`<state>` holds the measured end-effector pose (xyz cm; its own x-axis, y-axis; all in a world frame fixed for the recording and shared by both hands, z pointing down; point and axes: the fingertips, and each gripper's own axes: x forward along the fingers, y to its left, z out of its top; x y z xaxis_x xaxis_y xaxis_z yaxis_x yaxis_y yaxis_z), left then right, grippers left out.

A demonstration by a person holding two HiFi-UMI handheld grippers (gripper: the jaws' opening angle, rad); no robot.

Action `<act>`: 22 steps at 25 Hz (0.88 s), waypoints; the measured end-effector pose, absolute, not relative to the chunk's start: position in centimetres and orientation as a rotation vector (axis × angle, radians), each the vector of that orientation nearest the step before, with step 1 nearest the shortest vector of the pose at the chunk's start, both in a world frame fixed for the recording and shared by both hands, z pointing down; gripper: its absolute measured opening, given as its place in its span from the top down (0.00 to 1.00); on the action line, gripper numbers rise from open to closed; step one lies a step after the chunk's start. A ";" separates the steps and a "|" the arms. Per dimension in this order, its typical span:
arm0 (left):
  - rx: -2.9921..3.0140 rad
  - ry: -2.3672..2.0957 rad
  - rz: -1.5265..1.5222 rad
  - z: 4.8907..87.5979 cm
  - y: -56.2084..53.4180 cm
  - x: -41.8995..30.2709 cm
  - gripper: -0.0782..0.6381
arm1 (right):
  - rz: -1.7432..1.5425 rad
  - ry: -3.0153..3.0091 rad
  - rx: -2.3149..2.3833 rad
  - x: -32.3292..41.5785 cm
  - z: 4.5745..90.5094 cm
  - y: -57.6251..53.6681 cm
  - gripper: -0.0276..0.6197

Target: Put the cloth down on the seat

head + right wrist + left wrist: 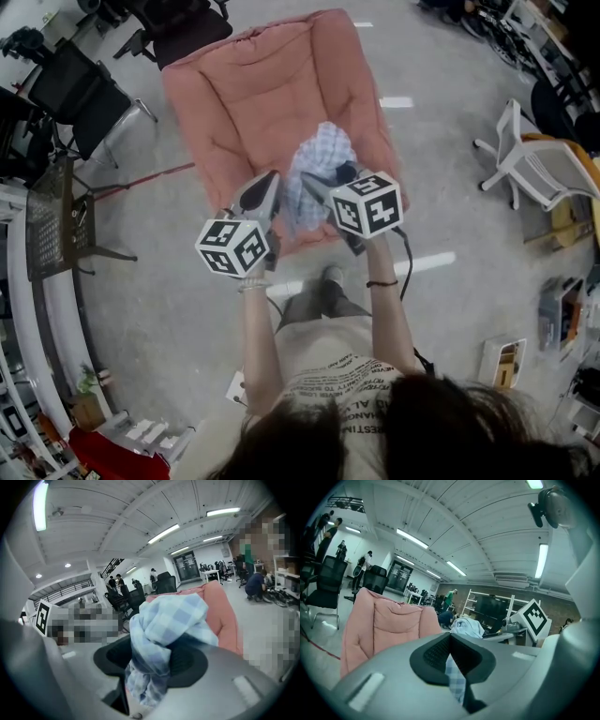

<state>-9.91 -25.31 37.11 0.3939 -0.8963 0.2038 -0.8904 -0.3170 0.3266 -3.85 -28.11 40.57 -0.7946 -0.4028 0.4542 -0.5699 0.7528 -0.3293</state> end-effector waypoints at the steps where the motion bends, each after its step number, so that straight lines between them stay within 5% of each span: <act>1: 2.268 -1.539 -0.020 37.4 -25.5 -9.8 0.90 | 0.658 -2.591 0.744 -3.8 40.9 -28.2 0.64; 22: 2.197 -1.423 0.074 47.0 -31.3 -12.0 0.90 | 0.677 -2.521 0.628 -6.8 50.3 -34.5 0.64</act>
